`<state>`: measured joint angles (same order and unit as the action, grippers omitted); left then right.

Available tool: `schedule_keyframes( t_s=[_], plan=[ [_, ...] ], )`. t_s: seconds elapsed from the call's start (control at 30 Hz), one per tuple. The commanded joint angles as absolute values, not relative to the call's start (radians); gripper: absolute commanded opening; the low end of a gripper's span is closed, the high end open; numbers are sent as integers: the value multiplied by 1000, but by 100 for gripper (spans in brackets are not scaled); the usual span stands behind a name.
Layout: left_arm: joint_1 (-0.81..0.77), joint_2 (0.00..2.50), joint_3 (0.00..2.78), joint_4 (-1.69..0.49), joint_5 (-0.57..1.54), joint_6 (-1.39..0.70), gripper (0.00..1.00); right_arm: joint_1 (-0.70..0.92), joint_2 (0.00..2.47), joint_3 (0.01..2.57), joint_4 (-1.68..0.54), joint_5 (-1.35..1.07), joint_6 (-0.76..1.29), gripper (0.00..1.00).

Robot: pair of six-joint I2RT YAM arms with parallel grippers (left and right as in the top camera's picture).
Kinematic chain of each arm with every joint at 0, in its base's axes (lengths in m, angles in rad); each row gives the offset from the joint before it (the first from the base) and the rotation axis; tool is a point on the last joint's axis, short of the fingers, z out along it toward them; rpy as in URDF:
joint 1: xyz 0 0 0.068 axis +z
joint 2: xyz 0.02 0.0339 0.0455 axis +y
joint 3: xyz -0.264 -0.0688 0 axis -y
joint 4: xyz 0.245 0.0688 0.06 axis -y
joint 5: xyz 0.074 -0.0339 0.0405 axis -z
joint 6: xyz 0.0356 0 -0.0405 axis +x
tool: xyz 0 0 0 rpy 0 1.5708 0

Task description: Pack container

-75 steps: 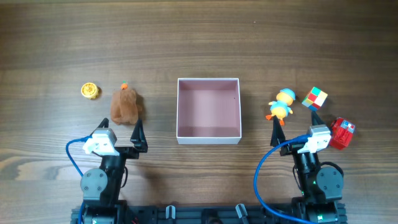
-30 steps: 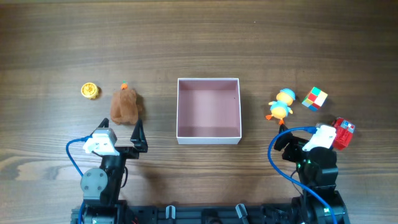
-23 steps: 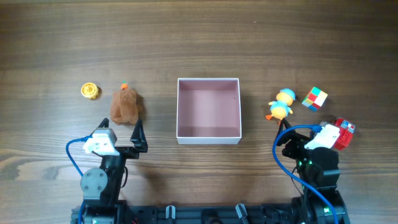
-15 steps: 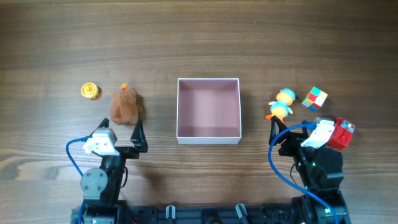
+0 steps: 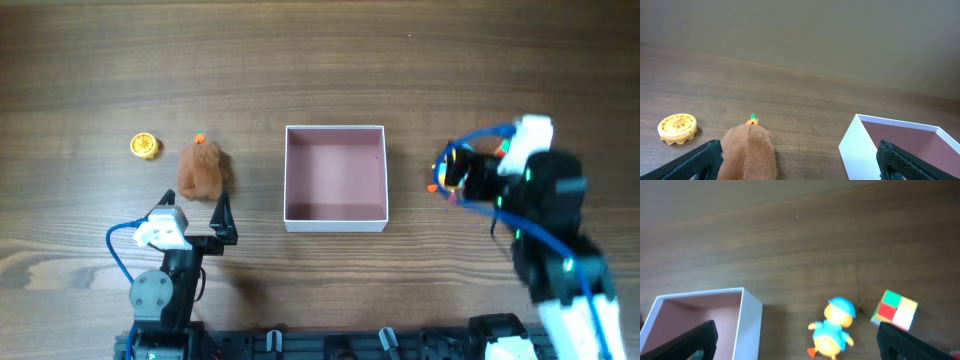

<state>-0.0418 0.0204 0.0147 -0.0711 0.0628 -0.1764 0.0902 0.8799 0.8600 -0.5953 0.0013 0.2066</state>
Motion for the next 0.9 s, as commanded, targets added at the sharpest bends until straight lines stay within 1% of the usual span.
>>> schedule_keyframes(
  t_s=[0.0, 0.07, 0.1, 0.13, 0.2, 0.3, 0.33, 0.37, 0.47, 0.7, 0.87],
  plan=[
    [-35, 16, 6, -70, 81, -168, 100, 91, 1040, 1086, -752, 29, 157, 100],
    [-35, 16, 6, -70, 81, -168, 100, 78, 1140, 1207, -878, 21, 157, 100],
    [-35, 16, 6, -70, 81, -168, 100, 73, 1192, 1260, -930, -33, 157, 100],
    [-35, 16, 6, -70, 81, -168, 100, 73, 1229, 1277, -963, -152, 159, 100],
    [-35, 16, 6, -70, 81, -168, 100, 73, 1253, 1277, -989, -236, 156, 100],
    [-35, 16, 6, -70, 81, -168, 100, 73, 1292, 1276, -975, -233, 125, 100],
    [-35, 16, 6, -70, 81, -168, 100, 73, 1306, 1276, -966, -218, 156, 100],
    [-35, 16, 6, -70, 81, -168, 100, 73, 1326, 1276, -963, -161, 228, 100],
    [-35, 16, 6, -70, 81, -168, 100, 73, 1401, 1276, -1003, 76, 459, 100],
    [-35, 16, 6, -70, 81, -168, 100, 73, 1552, 1276, -991, 90, 480, 100],
    [-35, 16, 6, -70, 81, -168, 100, 69, 1615, 1276, -970, 90, 543, 100]
  ],
)
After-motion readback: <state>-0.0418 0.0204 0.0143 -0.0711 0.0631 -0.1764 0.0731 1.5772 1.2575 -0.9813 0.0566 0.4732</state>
